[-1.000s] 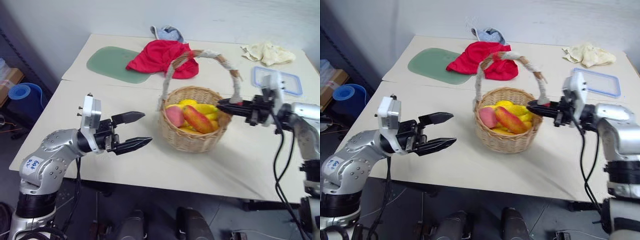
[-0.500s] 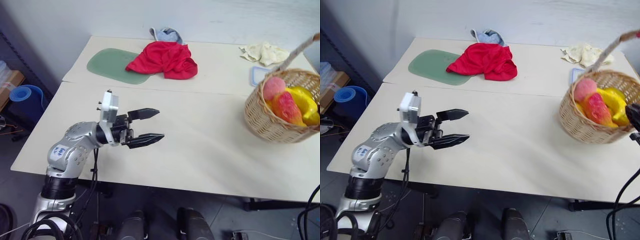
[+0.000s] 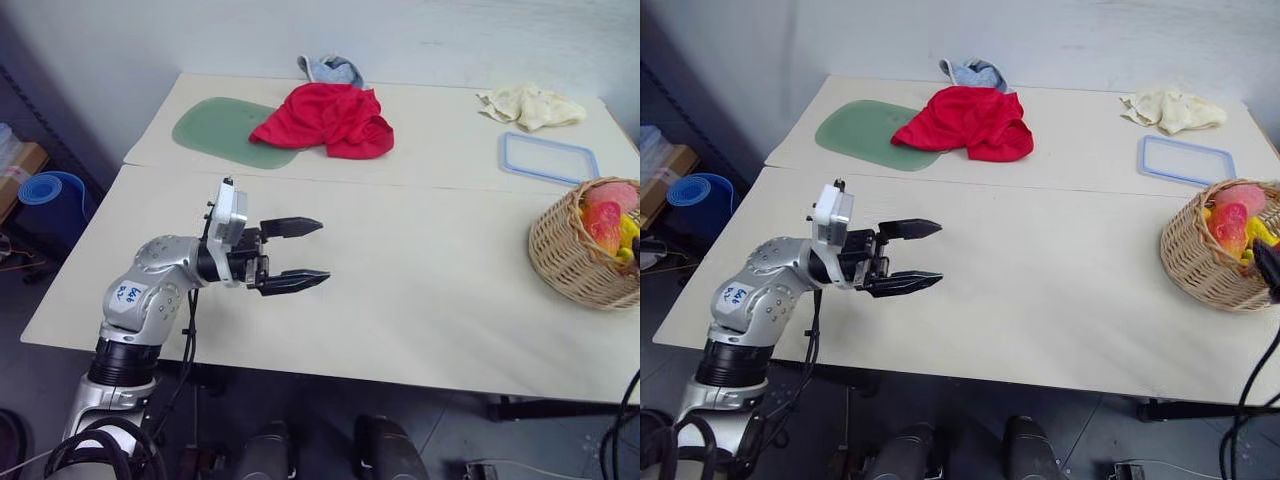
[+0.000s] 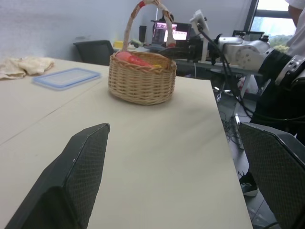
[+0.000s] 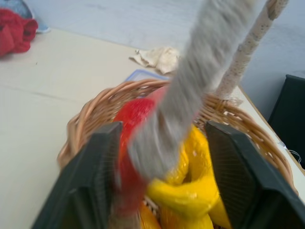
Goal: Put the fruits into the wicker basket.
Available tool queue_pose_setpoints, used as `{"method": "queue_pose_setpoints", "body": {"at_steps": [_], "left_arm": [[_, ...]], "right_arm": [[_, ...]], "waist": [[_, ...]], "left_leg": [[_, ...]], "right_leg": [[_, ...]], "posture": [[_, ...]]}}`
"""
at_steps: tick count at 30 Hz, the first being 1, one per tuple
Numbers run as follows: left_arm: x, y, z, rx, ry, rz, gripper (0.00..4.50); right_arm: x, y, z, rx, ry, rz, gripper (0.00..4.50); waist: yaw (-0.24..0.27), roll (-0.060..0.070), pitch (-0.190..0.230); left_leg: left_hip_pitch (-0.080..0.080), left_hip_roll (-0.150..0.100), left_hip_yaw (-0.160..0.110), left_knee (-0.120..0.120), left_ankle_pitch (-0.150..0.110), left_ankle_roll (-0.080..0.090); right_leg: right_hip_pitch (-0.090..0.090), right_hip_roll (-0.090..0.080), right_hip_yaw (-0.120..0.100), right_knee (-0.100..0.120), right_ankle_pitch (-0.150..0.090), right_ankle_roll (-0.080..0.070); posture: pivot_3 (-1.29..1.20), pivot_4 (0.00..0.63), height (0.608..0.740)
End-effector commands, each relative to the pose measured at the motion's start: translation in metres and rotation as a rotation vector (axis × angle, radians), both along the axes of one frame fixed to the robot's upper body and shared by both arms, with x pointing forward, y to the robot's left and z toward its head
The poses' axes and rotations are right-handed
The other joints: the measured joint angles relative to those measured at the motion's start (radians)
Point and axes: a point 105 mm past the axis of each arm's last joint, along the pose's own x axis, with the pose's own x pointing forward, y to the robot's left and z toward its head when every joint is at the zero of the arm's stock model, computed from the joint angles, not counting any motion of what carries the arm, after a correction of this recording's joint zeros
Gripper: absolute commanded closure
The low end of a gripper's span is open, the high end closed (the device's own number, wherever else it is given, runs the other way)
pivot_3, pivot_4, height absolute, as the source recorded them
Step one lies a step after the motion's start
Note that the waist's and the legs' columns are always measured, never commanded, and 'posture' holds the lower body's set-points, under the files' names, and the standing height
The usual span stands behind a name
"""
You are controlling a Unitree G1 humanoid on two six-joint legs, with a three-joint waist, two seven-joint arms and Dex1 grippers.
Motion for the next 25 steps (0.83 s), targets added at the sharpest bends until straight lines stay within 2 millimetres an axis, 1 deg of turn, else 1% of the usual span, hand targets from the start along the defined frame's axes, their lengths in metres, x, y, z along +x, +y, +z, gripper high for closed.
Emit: {"method": "queue_pose_setpoints", "body": {"at_steps": [1,4,5,8,10,11,12,14,15,16,18,19,20,22,25], "left_arm": [[0.002,0.014,-0.004,0.025,-0.008,0.047,0.0],[0.005,0.031,-0.018,0.068,0.017,0.109,0.0],[0.005,0.034,-0.021,0.076,0.02,0.121,0.0],[0.005,0.051,-0.033,0.113,0.037,0.176,0.0],[0.002,0.063,-0.046,0.174,0.002,0.228,0.0],[0.001,0.066,-0.05,0.194,-0.011,0.242,0.0],[-0.001,0.07,-0.056,0.22,-0.026,0.255,0.0],[-0.003,0.078,-0.074,0.296,-0.065,0.287,0.0],[-0.003,0.081,-0.079,0.315,-0.091,0.307,0.0],[-0.001,0.082,-0.082,0.324,-0.112,0.336,0.0],[0.002,0.082,-0.082,0.323,-0.151,0.373,0.0],[0.003,0.082,-0.081,0.324,-0.17,0.383,0.0],[0.004,0.08,-0.078,0.308,-0.194,0.397,0.0],[0.004,0.076,-0.074,0.276,-0.223,0.404,0.0],[0.004,0.075,-0.073,0.267,-0.259,0.412,0.0]], "right_arm": [[-0.034,-0.003,0.032,-0.101,-0.036,0.031,0.07],[-0.062,0.005,0.032,-0.147,0.051,0.106,0.03],[-0.066,0.007,0.032,-0.153,0.067,0.118,0.03],[-0.081,0.027,0.022,-0.234,0.183,0.239,0.03],[-0.079,0.071,-0.003,-0.262,0.278,0.459,0.03],[-0.079,0.087,-0.01,-0.259,0.297,0.532,0.03],[-0.073,0.108,-0.019,-0.264,0.299,0.616,0.03],[-0.058,0.14,-0.034,-0.233,0.259,0.734,0.03],[-0.049,0.158,-0.043,-0.22,0.241,0.796,0.03],[-0.041,0.172,-0.051,-0.223,0.23,0.851,0.03],[-0.027,0.19,-0.062,-0.266,0.211,0.922,0.03],[-0.022,0.196,-0.066,-0.293,0.2,0.944,0.03],[-0.01,0.201,-0.073,-0.332,0.189,0.966,0.03],[0.001,0.209,-0.091,-0.458,0.219,1.053,0.03],[0.019,0.208,-0.097,-0.481,0.183,1.039,0.03]], "waist": [[0.003,0.001,-0.001],[0.009,0.001,-0.001],[0.009,0.001,-0.001],[0.004,0.0,0.0],[-0.002,0.001,-0.001],[-0.009,0.001,-0.001],[-0.015,0.0,-0.001],[-0.022,0.0,-0.001],[-0.026,0.0,-0.001],[-0.028,0.0,-0.002],[-0.026,0.001,-0.001],[-0.019,0.001,-0.001],[-0.013,0.001,-0.001],[-0.011,0.0,-0.001],[-0.01,0.0,-0.001]], "left_leg": [[0.0,0.0,0.0,0.0,0.0,0.0],[0.001,0.0,0.0,-0.001,-0.001,0.001],[0.002,0.001,0.0,-0.001,-0.001,0.001],[0.008,0.002,0.001,-0.002,-0.005,0.001],[0.013,0.004,0.0,-0.002,-0.011,0.005],[0.014,0.006,0.0,-0.002,-0.012,0.004],[0.014,0.007,-0.001,-0.003,-0.013,0.003],[0.015,0.009,-0.001,-0.002,-0.014,0.0],[0.015,0.009,-0.001,-0.002,-0.014,0.0],[0.015,0.009,-0.001,-0.002,-0.012,-0.005],[0.014,0.008,0.0,-0.002,-0.011,-0.006],[0.013,0.008,0.0,-0.002,-0.011,-0.006],[0.012,0.008,-0.001,-0.002,-0.011,-0.006],[0.012,0.008,0.0,-0.001,-0.011,-0.005],[0.011,0.006,0.0,-0.001,-0.011,-0.004]], "right_leg": [[0.0,0.0,0.0,0.0,0.0,0.0],[0.0,0.0,0.001,-0.003,0.0,0.0],[0.001,0.0,0.001,-0.006,0.0,0.0],[0.009,-0.001,0.001,-0.008,0.0,0.0],[0.014,-0.002,0.003,-0.011,0.0,-0.001],[0.015,-0.002,0.006,-0.012,-0.001,-0.001],[0.016,-0.002,0.008,-0.012,-0.001,-0.002],[0.015,-0.001,0.008,-0.012,-0.001,-0.004],[0.015,-0.001,0.008,-0.012,-0.001,-0.004],[0.015,-0.001,0.008,-0.012,-0.001,-0.004],[0.013,-0.002,0.008,-0.012,-0.001,-0.004],[0.012,-0.002,0.008,-0.011,-0.001,-0.004],[0.011,-0.002,0.007,-0.011,-0.001,-0.004],[0.012,-0.003,0.004,-0.011,-0.001,-0.004],[0.012,-0.004,0.001,-0.011,-0.001,-0.003]], "posture": [[0.0,0.15,0.74],[0.0,0.15,0.74],[0.0,0.15,0.74],[0.0,0.15,0.74],[0.0,0.15,0.74],[0.0,0.15,0.74],[0.0,0.15,0.74],[0.0,0.15,0.74],[0.0,0.15,0.74],[0.0,0.15,0.74],[0.0,0.15,0.74],[0.0,0.15,0.74],[0.0,0.15,0.74],[0.0,0.15,0.74],[0.0,0.15,0.74]]}}
